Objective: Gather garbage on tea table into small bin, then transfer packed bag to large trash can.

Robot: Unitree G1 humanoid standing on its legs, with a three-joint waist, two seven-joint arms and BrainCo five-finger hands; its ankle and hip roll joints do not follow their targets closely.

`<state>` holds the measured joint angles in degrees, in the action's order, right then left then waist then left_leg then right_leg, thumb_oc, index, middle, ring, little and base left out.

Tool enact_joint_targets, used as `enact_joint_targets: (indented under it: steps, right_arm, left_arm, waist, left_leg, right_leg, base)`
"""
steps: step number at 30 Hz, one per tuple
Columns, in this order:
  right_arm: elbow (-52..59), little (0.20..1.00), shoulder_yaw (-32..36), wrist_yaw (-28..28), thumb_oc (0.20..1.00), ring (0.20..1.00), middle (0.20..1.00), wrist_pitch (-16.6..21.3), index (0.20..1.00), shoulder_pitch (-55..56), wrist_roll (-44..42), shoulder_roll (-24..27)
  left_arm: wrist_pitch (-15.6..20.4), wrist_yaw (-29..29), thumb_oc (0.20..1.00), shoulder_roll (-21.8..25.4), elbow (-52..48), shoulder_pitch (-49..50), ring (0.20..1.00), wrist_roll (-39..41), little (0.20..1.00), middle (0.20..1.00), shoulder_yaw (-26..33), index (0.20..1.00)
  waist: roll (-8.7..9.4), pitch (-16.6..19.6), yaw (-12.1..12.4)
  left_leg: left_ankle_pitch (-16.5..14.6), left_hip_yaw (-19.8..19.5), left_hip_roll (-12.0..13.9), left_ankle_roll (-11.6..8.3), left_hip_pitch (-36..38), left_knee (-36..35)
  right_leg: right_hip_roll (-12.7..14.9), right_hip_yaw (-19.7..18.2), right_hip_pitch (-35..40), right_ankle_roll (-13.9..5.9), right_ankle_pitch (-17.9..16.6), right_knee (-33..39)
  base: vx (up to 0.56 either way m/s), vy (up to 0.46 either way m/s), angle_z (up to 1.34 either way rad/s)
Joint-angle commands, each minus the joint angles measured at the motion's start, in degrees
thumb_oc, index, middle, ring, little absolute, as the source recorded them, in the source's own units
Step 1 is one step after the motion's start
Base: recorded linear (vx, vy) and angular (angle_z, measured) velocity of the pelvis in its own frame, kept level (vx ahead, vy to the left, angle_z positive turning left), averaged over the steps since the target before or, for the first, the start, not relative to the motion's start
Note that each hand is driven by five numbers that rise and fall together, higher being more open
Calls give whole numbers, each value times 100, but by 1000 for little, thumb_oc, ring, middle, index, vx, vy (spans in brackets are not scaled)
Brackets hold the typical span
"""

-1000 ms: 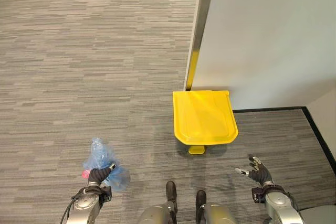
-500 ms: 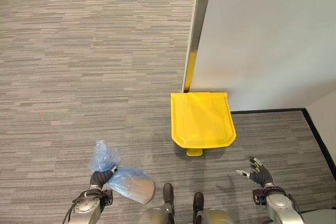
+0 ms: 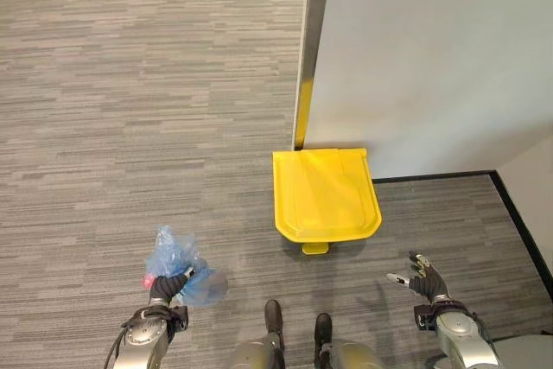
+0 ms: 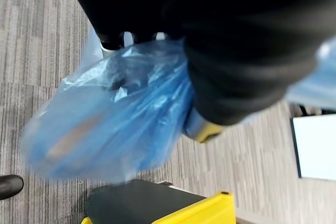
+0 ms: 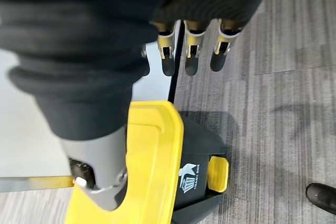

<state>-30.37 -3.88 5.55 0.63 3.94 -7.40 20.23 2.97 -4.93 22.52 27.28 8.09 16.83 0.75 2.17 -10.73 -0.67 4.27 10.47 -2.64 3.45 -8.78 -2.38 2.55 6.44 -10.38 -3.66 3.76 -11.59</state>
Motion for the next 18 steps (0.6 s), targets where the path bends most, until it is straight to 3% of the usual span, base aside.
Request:
enact_joint_targets:
  steps: [1, 3, 7, 12, 13, 15, 18]
  right_arm:
    - [113, 1000, -42, 19, 1000, 1000, 1000, 108, 1000, -211, -31, 24]
    - [120, 1000, -27, 30, 1000, 1000, 1000, 111, 1000, -190, -52, 13]
    - [129, 1000, 34, 56, 1000, 1000, 1000, 107, 1000, -214, -93, 79]
    - [170, 1000, 222, 116, 1000, 1000, 1000, 111, 1000, -52, -122, 197]
    - [130, 1000, 330, 142, 1000, 1000, 1000, 120, 1000, 53, -188, 218]
    - [130, 1000, 410, 135, 1000, 1000, 1000, 86, 1000, 165, -206, 217]
    - [62, 1000, 661, 244, 1000, 1000, 1000, 164, 1000, 288, -460, 258]
  left_arm:
    - [258, -88, 200, 288, -274, -132, 200, -52, 200, 200, 355, 200]
    - [261, -103, 200, 245, -258, -119, 200, -38, 200, 200, 348, 200]
    - [281, -104, 200, 236, -220, -157, 200, -11, 200, 200, 339, 200]
    - [299, -99, 200, 194, -125, -344, 200, -26, 200, 200, 258, 200]
    - [298, -113, 200, 189, -80, -405, 200, -26, 200, 200, 205, 200]
    - [297, -105, 200, 195, -98, -384, 200, -24, 200, 200, 183, 200]
    - [302, -85, 200, 116, -1, -508, 200, 92, 200, 200, 50, 200]
  waist:
    - [143, -300, 128]
    - [79, -361, 111]
    - [-23, -431, 14]
    - [-34, -508, -291]
    - [-22, -481, -411]
    - [-65, -451, -512]
    - [-54, -303, -742]
  left_leg:
    - [-1224, -316, -81, -61, 539, 695]
    - [-1292, -308, -130, -41, 707, 661]
    - [-1415, -454, -226, -55, 1030, 505]
    - [-1867, -898, -371, -222, 1516, 630]
    - [-1993, -1102, -369, -303, 1739, 635]
    - [-2075, -1261, -283, -357, 1911, 585]
    - [-2098, -1519, -11, -586, 1999, 908]
  right_leg:
    - [411, -205, -324, -565, -551, -624]
    - [453, -147, -627, -532, -592, -871]
    - [446, 8, -968, -482, -700, -495]
    - [397, 383, -1362, -598, -1000, 733]
    - [398, 270, -1574, -643, -1176, 762]
    - [378, 199, -1704, -655, -1167, 605]
    - [373, 63, -1716, -493, -1152, 17]
  base:
    - [78, 172, -7]
    - [135, 143, -13]
    - [178, 75, 10]
    - [333, -44, 41]
    - [595, -194, 79]
    - [315, -149, 75]
    - [293, -240, 74]
